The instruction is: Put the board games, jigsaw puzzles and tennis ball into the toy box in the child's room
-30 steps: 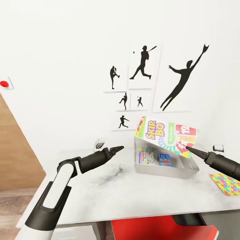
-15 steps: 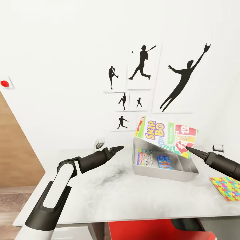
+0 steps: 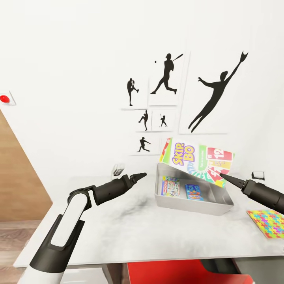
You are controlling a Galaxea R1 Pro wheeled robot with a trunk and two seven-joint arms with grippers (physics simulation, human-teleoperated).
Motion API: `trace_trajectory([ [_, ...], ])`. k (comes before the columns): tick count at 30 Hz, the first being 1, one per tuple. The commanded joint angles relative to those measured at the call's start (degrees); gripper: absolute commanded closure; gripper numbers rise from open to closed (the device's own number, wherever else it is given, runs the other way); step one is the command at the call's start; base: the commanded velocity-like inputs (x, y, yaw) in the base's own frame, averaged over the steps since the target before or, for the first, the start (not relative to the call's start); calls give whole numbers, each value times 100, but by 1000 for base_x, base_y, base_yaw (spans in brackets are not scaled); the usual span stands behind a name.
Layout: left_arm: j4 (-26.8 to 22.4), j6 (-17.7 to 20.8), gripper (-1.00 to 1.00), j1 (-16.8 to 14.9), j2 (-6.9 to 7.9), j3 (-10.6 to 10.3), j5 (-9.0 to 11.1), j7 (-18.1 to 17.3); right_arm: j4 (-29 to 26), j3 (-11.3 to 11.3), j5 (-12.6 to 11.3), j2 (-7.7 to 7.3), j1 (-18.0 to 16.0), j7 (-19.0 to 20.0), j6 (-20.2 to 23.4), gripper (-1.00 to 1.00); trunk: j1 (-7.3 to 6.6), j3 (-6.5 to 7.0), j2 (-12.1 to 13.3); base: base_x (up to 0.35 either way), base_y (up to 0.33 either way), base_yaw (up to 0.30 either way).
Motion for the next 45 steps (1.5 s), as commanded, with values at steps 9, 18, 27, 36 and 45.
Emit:
trace_trajectory([
  [9,-4,16,-100,-6,1,-3,50,54,7,-1,23,-14,-8,33,17,100,4,-13,-14,0,-101,0],
  [18,-4,19,-100,-6,1,-4,52,61,8,10,23,-18,-7,63,17,100,4,-13,-14,0,-21,0],
  [27,-4,23,-100,-6,1,-2,55,64,9,10,23,-15,-7,72,17,100,4,-13,-14,0,-5,0],
  [36,-4,25,-100,-5,6,17,54,64,9,5,17,-22,-7,77,17,100,4,-13,-14,0,-1,0],
  [45,-4,83,-100,-6,57,60,75,14,9,-8,12,-62,-7,79,17,100,4,-13,-14,0,0,0],
])
